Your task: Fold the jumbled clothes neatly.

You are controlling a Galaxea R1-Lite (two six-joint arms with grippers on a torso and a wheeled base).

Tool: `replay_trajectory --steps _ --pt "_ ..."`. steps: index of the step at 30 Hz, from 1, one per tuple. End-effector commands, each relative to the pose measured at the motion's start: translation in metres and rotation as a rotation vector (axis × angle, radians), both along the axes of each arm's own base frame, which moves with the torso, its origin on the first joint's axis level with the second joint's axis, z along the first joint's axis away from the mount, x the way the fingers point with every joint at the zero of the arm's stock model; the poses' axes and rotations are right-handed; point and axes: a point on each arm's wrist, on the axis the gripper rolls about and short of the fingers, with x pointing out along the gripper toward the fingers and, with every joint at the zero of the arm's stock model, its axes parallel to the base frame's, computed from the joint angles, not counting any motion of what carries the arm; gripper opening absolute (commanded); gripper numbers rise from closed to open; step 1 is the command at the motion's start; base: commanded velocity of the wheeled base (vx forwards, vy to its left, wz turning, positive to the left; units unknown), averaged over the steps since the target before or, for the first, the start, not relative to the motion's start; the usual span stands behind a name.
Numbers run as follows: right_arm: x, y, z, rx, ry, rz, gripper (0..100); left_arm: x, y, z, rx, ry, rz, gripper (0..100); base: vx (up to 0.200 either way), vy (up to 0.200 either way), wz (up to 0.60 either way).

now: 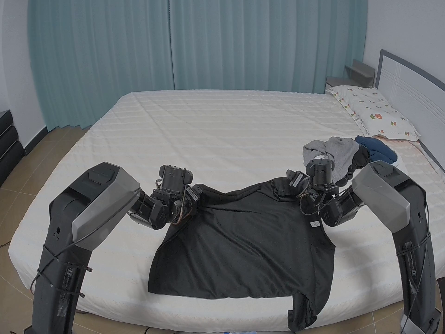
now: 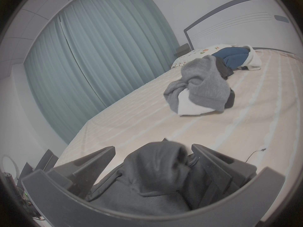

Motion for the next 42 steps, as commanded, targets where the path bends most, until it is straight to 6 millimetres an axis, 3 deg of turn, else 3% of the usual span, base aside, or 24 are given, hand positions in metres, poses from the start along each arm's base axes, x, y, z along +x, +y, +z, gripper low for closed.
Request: replay_trajectory --steps 1,4,5,8,20,26,28,33,38,42 --pt "0.001 -0.022 0.028 0.02 -0.039 -0.043 100 0.003 0.017 0.026 -0.029 -0.016 0.052 100 0.0 0.0 0.0" --pt "0.001 -0.031 0.042 0.03 -0.065 -0.063 100 0.004 0.027 0.038 -0.037 -0.015 0.07 100 0.0 0.0 0.0" --pt "-0.001 -0.043 0.051 0.034 -0.076 -0.085 100 0.001 0.033 0.05 -0.037 -0.019 0.08 100 0.0 0.0 0.0" --pt "-0.008 -0.052 0.055 0.043 -0.062 -0.1 100 -0.01 0.044 0.061 -0.05 -0.009 0.066 100 0.0 0.0 0.0" --pt "-0.064 -0.052 0.049 0.199 0.056 -0.032 100 -0.046 0.051 0.056 -0.065 0.104 -0.029 100 0.0 0.0 0.0" --pt "-0.121 -0.047 0.041 0.238 0.101 0.102 100 -0.093 0.05 0.064 -0.077 0.152 -0.083 100 0.0 0.0 0.0" --pt "-0.128 -0.048 0.039 0.245 0.084 0.126 100 -0.101 0.049 0.064 -0.078 0.156 -0.09 100 0.0 0.0 0.0" --pt "-0.172 -0.047 0.021 0.253 0.087 0.219 100 -0.147 0.04 0.061 -0.112 0.158 -0.13 100 0.0 0.0 0.0" --pt "-0.191 -0.047 0.019 0.244 0.089 0.255 100 -0.177 0.032 0.054 -0.138 0.136 -0.17 100 -0.16 0.0 0.0" --pt "-0.2 -0.05 0.02 0.244 0.112 0.261 100 -0.188 0.033 0.045 -0.165 0.136 -0.173 100 -0.2 0.0 0.0"
